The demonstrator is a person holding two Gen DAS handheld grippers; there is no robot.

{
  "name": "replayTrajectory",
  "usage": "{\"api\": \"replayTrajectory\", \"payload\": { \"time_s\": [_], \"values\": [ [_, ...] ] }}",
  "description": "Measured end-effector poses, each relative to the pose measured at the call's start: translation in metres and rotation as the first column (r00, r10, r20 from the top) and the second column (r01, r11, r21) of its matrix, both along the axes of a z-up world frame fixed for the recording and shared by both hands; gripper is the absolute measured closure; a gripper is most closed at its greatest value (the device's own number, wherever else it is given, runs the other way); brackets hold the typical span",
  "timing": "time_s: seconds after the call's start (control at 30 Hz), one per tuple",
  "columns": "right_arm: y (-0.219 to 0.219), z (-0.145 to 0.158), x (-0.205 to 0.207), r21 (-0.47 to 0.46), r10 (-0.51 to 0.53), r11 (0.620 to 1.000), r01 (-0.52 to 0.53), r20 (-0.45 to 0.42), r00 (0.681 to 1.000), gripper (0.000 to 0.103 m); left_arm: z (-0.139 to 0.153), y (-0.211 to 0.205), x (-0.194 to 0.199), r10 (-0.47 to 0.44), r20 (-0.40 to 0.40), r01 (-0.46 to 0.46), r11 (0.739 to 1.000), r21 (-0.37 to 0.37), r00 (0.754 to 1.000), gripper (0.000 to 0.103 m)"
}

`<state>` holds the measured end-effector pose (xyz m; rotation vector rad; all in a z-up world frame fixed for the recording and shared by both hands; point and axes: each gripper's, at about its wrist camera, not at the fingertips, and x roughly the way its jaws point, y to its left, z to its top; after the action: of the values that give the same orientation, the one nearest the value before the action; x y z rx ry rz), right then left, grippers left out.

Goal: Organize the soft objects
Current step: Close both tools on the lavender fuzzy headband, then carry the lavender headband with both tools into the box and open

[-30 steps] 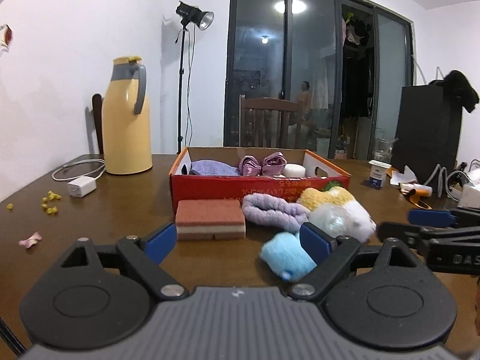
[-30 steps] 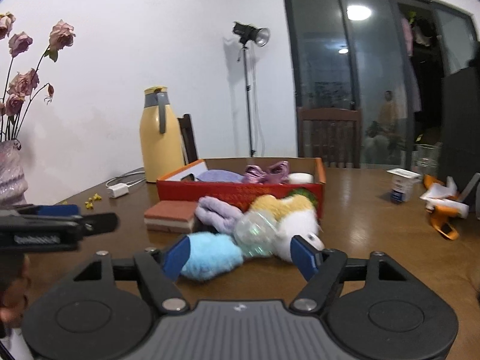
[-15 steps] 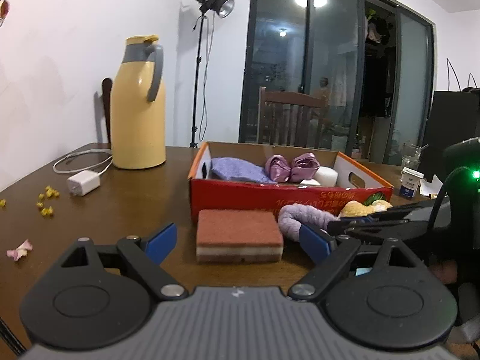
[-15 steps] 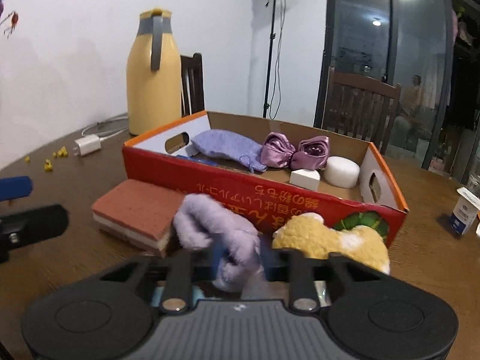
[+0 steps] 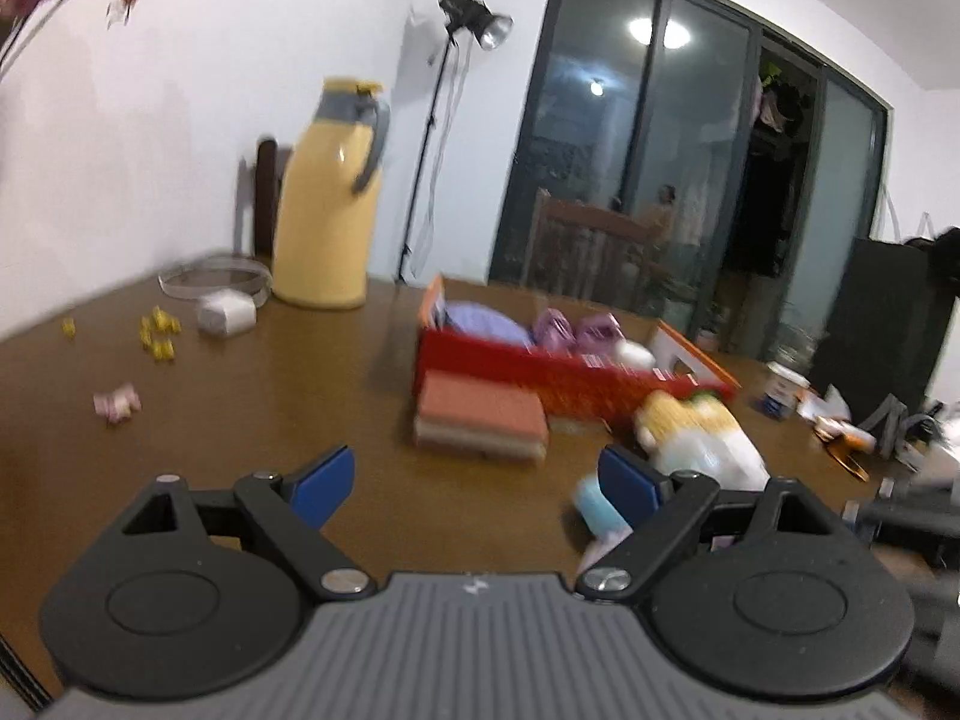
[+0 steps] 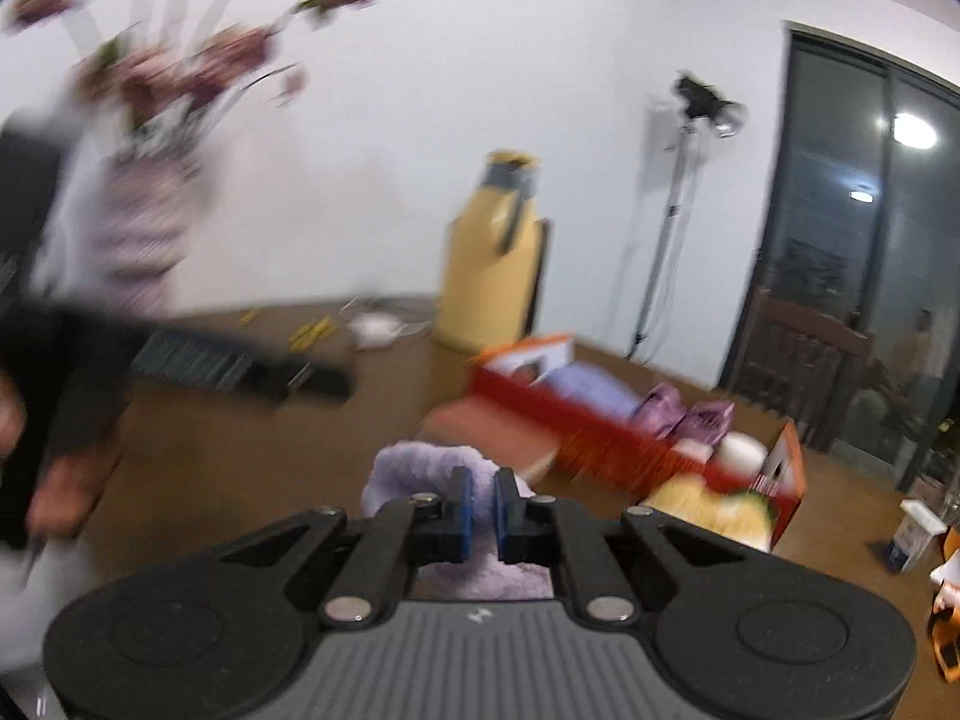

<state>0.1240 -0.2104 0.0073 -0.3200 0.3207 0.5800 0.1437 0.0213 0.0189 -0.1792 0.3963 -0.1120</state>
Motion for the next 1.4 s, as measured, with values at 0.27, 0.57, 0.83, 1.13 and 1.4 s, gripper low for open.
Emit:
{"api": "replayTrajectory", "payload": {
  "time_s": [0.27, 0.57, 0.83, 1.13, 1.4],
  "values": [
    [-0.016, -0.03, -0.05, 0.04, 0.043, 0.998, -0.038, -0.137, 0.99, 0.075, -0.036, -0.023, -0.03, -0.119, -0.11, 0.111, 0.991, -0.074, 0.987, 0.015],
    [-0.045, -0.031, -0.036, 0.278, -0.089, 0.947, 0.162, -0.259, 0.962, 0.052, -0.047, -0.03, -0.01, -0.153, -0.153, 0.133, 0.982, -0.137, 0.976, 0.062],
    [-0.046, -0.033, -0.034, 0.254, -0.217, 0.928, 0.271, -0.221, 0.951, 0.06, -0.037, -0.038, -0.036, -0.242, -0.175, 0.216, 0.964, -0.153, 0.954, 0.072],
    [-0.038, -0.045, -0.01, 0.302, -0.208, 0.899, 0.318, -0.345, 0.915, 0.058, -0.046, -0.04, -0.018, -0.182, -0.188, 0.161, 0.979, -0.122, 0.965, 0.037],
    [-0.034, -0.054, -0.008, 0.321, -0.172, 0.898, 0.301, -0.376, 0.911, 0.077, -0.052, -0.044, -0.02, -0.266, -0.171, 0.25, 0.962, -0.109, 0.949, 0.072]
  ]
}}
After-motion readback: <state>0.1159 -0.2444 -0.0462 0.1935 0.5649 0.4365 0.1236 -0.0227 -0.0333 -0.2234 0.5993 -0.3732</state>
